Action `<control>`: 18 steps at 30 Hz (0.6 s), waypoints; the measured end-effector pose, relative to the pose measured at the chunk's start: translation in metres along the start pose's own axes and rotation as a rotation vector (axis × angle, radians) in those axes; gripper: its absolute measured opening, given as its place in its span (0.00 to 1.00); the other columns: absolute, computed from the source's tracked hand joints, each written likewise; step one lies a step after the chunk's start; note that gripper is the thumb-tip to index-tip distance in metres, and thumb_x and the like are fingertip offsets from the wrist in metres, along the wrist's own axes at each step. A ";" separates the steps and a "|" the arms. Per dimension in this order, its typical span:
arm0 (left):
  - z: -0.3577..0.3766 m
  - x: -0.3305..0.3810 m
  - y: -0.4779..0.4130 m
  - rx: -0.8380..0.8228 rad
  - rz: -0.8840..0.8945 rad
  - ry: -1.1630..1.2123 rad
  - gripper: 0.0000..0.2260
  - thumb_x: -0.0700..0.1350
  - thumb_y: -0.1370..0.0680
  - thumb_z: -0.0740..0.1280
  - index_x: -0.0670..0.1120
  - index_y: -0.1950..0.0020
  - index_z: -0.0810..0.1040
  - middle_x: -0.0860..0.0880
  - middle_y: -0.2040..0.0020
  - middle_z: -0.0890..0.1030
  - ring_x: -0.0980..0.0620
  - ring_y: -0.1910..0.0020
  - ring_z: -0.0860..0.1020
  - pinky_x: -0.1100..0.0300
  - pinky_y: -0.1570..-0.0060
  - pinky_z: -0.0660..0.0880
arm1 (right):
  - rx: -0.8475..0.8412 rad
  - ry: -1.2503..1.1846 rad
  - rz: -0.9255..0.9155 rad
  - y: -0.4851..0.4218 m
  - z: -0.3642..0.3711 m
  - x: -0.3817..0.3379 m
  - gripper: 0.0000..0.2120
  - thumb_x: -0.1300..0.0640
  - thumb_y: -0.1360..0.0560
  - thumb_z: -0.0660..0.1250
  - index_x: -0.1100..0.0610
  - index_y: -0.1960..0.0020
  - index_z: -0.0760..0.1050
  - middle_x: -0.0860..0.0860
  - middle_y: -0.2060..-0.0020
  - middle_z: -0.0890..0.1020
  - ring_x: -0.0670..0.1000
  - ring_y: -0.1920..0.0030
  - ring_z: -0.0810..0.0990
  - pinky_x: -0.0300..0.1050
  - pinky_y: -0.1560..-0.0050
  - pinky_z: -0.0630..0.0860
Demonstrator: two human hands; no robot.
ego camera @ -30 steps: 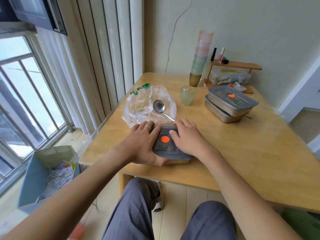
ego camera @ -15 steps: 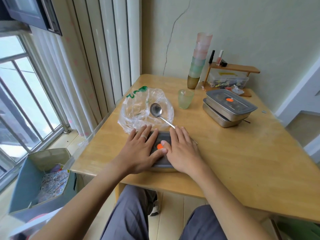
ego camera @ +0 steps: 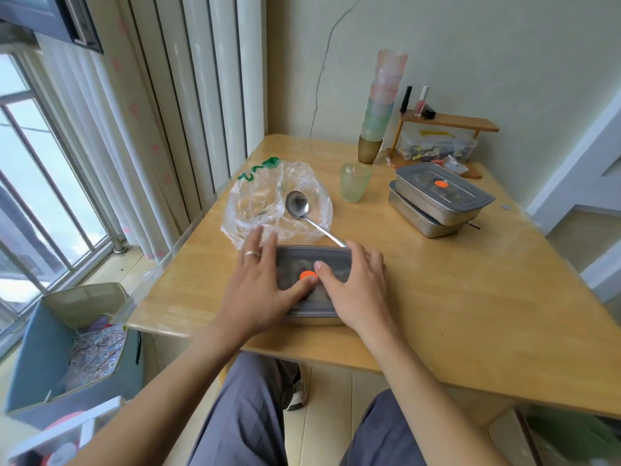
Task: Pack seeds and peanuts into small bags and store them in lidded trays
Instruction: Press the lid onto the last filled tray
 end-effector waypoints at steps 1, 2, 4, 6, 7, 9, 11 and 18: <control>-0.002 -0.007 0.006 0.078 -0.108 0.100 0.49 0.72 0.27 0.65 0.44 0.17 0.54 0.42 0.19 0.56 0.45 0.20 0.56 0.52 0.23 0.59 | 0.040 -0.088 0.034 0.001 -0.002 0.004 0.27 0.43 0.20 0.67 0.48 0.23 0.68 0.50 0.28 0.70 0.53 0.28 0.68 0.46 0.30 0.67; -0.003 -0.013 0.013 0.152 -0.208 0.181 0.47 0.70 0.28 0.69 0.41 0.20 0.59 0.40 0.25 0.65 0.42 0.25 0.64 0.51 0.28 0.65 | 0.073 -0.187 0.057 0.003 -0.004 0.008 0.23 0.49 0.19 0.67 0.49 0.25 0.70 0.48 0.30 0.74 0.51 0.29 0.71 0.44 0.31 0.68; -0.001 -0.020 0.025 0.268 -0.330 0.249 0.39 0.68 0.28 0.73 0.38 0.34 0.70 0.42 0.41 0.74 0.39 0.37 0.73 0.48 0.39 0.72 | 0.094 -0.394 0.102 0.006 -0.006 0.016 0.19 0.58 0.19 0.65 0.49 0.29 0.73 0.45 0.33 0.78 0.47 0.33 0.76 0.40 0.34 0.70; -0.001 -0.021 0.030 0.319 -0.367 0.289 0.32 0.66 0.28 0.75 0.39 0.44 0.72 0.44 0.49 0.75 0.39 0.44 0.76 0.45 0.45 0.74 | 0.071 -0.619 0.194 0.013 -0.004 0.022 0.16 0.62 0.20 0.64 0.46 0.36 0.74 0.45 0.38 0.81 0.43 0.42 0.81 0.41 0.42 0.76; -0.003 -0.020 0.030 0.329 -0.377 0.311 0.30 0.64 0.28 0.75 0.39 0.46 0.72 0.44 0.50 0.76 0.39 0.45 0.76 0.45 0.46 0.74 | 0.055 -0.713 0.244 0.015 -0.002 0.025 0.15 0.63 0.20 0.65 0.46 0.40 0.74 0.47 0.40 0.82 0.44 0.45 0.82 0.41 0.46 0.78; -0.010 -0.010 0.025 0.324 -0.357 0.367 0.23 0.57 0.27 0.74 0.41 0.47 0.73 0.45 0.51 0.77 0.40 0.46 0.77 0.46 0.48 0.75 | 0.064 -0.831 0.304 0.018 -0.007 0.028 0.14 0.65 0.20 0.65 0.46 0.42 0.75 0.48 0.42 0.84 0.46 0.47 0.84 0.43 0.49 0.80; -0.028 0.017 0.011 0.319 -0.260 0.436 0.16 0.54 0.28 0.69 0.47 0.44 0.75 0.48 0.51 0.79 0.45 0.47 0.77 0.48 0.51 0.77 | 0.116 -0.917 0.306 0.009 -0.033 0.024 0.14 0.65 0.19 0.65 0.48 0.41 0.76 0.46 0.44 0.85 0.46 0.47 0.85 0.43 0.51 0.79; -0.069 0.154 -0.104 0.303 0.103 0.593 0.24 0.49 0.23 0.68 0.54 0.26 0.75 0.51 0.39 0.79 0.54 0.38 0.77 0.57 0.39 0.76 | 0.302 -0.957 0.220 -0.067 -0.159 0.024 0.18 0.62 0.21 0.60 0.48 0.34 0.72 0.49 0.44 0.80 0.49 0.48 0.79 0.48 0.53 0.77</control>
Point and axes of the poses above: each hand's wrist, its own y-axis away from the middle knuckle, its own z-axis out of the palm, x = y × z, the point moved 7 cm from there along -y, towards the middle knuckle
